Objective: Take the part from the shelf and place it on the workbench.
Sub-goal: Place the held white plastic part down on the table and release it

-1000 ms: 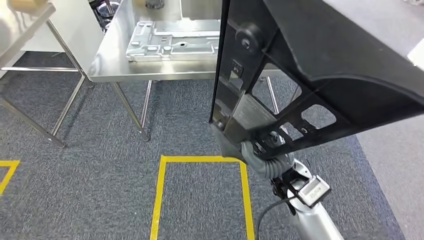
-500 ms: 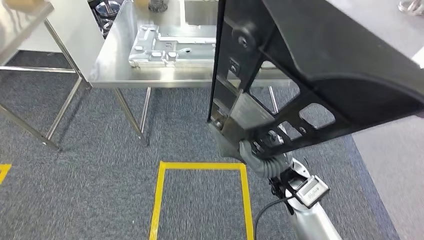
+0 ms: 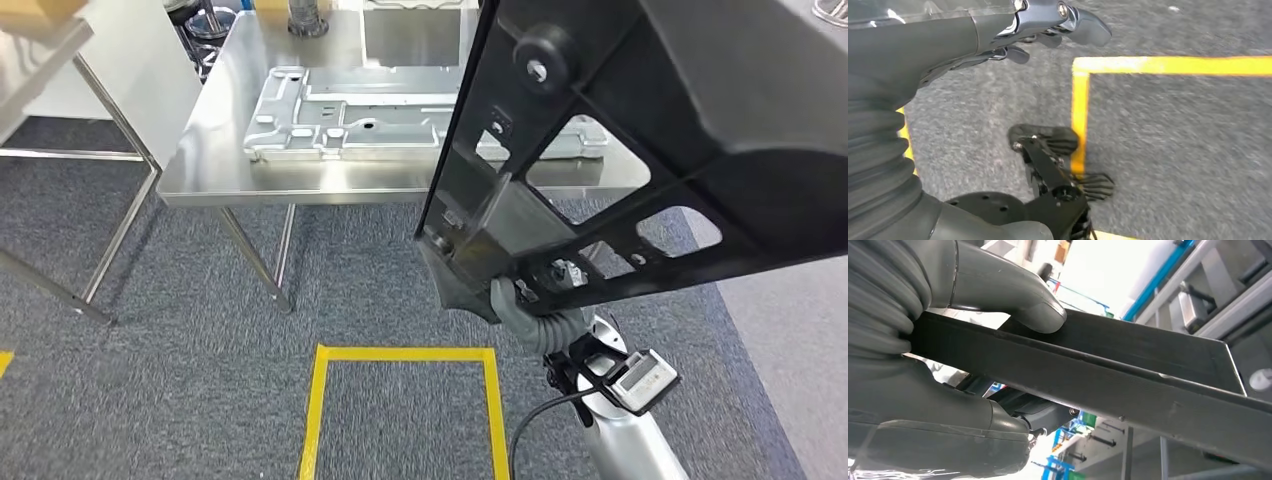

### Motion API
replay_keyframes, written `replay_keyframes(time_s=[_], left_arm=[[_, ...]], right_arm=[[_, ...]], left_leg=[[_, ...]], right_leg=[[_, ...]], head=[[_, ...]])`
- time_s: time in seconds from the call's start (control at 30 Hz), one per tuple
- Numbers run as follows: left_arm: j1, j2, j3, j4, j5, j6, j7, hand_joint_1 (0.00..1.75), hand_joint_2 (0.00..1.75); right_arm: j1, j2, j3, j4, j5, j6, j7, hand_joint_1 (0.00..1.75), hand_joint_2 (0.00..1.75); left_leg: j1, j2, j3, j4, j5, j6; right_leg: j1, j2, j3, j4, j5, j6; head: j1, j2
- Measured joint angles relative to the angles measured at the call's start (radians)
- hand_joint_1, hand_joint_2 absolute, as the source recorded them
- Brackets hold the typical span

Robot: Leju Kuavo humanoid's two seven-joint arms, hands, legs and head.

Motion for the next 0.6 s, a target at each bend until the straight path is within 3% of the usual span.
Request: replay_keyframes(time_s=[0.03, 0.1, 0.17, 0.2, 0.23, 0.3, 0.33, 0.37, 0.43, 0.5, 0.6], left_arm=[[-0.001, 0.000, 0.000, 0.000, 0.000, 0.000, 0.000, 0.00, 1.75], [-0.002, 0.001, 0.000, 0.000, -0.001, 0.000, 0.000, 0.00, 1.75], [0.002, 0.001, 0.000, 0.000, -0.001, 0.000, 0.000, 0.00, 1.75], [0.005, 0.002, 0.000, 0.000, -0.001, 0.001, 0.000, 0.00, 1.75], [0.007, 0.002, 0.000, 0.000, -0.001, 0.001, 0.000, 0.00, 1.75], [0.011, 0.003, 0.000, 0.001, -0.001, 0.002, 0.001, 0.00, 1.75], [0.010, 0.003, 0.000, 0.001, -0.001, 0.002, 0.001, 0.00, 1.75], [0.009, 0.003, 0.000, 0.001, -0.002, 0.002, 0.002, 0.00, 1.75], [0.003, 0.003, 0.000, 0.001, -0.002, 0.002, 0.003, 0.00, 1.75], [0.001, 0.003, 0.000, 0.001, -0.002, 0.003, 0.002, 0.00, 1.75], [0.001, 0.004, 0.000, 0.001, -0.002, 0.003, 0.002, 0.00, 1.75]], right_arm=[[0.001, 0.002, -0.001, -0.001, -0.003, 0.004, -0.002, 1.75, 1.75], [0.007, 0.004, -0.001, -0.001, -0.006, 0.009, -0.006, 1.75, 1.75], [0.016, 0.005, -0.002, -0.001, -0.006, 0.010, -0.010, 1.75, 1.75], [0.019, 0.005, -0.002, -0.001, -0.005, 0.010, -0.011, 1.75, 1.75], [0.021, 0.006, -0.003, -0.001, -0.004, 0.010, -0.011, 1.75, 1.75], [0.024, 0.007, -0.005, -0.001, 0.003, 0.007, -0.011, 1.75, 1.75], [0.026, 0.008, -0.006, -0.002, 0.008, 0.006, -0.011, 1.75, 1.75], [0.027, 0.009, -0.007, -0.004, 0.011, 0.005, -0.010, 1.75, 1.75], [0.027, 0.011, -0.009, -0.011, 0.014, 0.004, -0.010, 1.75, 1.75], [0.023, 0.011, -0.013, -0.017, 0.015, 0.002, -0.011, 1.75, 1.75], [0.019, 0.011, -0.015, -0.018, 0.015, 0.000, -0.011, 1.75, 1.75]], left_leg=[[0.003, 0.001, -0.041, 0.062, -0.011, -0.005], [0.008, 0.001, -0.125, 0.158, -0.076, -0.014], [0.013, 0.001, -0.173, 0.159, -0.126, -0.019], [0.015, 0.001, -0.180, 0.120, -0.112, -0.020], [0.016, 0.001, -0.180, 0.066, -0.068, -0.020], [0.015, 0.001, -0.176, -0.037, 0.074, -0.015], [0.013, 0.001, -0.173, -0.063, 0.122, -0.011], [0.011, 0.000, -0.169, -0.075, 0.147, -0.005], [0.010, -0.001, -0.152, -0.081, 0.138, 0.009], [0.011, -0.001, -0.130, -0.092, 0.130, 0.022], [0.009, 0.001, -0.107, -0.097, 0.110, 0.032]], right_leg=[[-0.001, 0.001, 0.015, -0.005, -0.010, -0.002], [-0.003, 0.007, 0.043, -0.007, -0.034, -0.004], [-0.005, 0.017, 0.078, -0.008, -0.061, -0.001], [-0.007, 0.021, 0.097, -0.008, -0.075, 0.001], [-0.008, 0.024, 0.116, -0.008, -0.089, 0.004], [-0.007, 0.029, 0.148, -0.007, -0.117, 0.013], [-0.007, 0.032, 0.158, -0.009, -0.128, 0.020], [-0.007, 0.035, 0.165, -0.007, -0.134, 0.028], [-0.008, 0.034, 0.170, 0.007, -0.132, 0.041], [-0.009, 0.017, 0.145, 0.069, -0.131, 0.048], [-0.010, -0.004, 0.019, 0.250, -0.202, 0.057]], head=[[0.000, 0.000], [-0.001, 0.000], [-0.001, 0.000], [-0.001, 0.000], [-0.001, 0.000], [-0.001, 0.000], [-0.001, 0.000], [-0.002, 0.000], [-0.002, 0.000], [0.001, 0.000], [0.003, 0.000]])
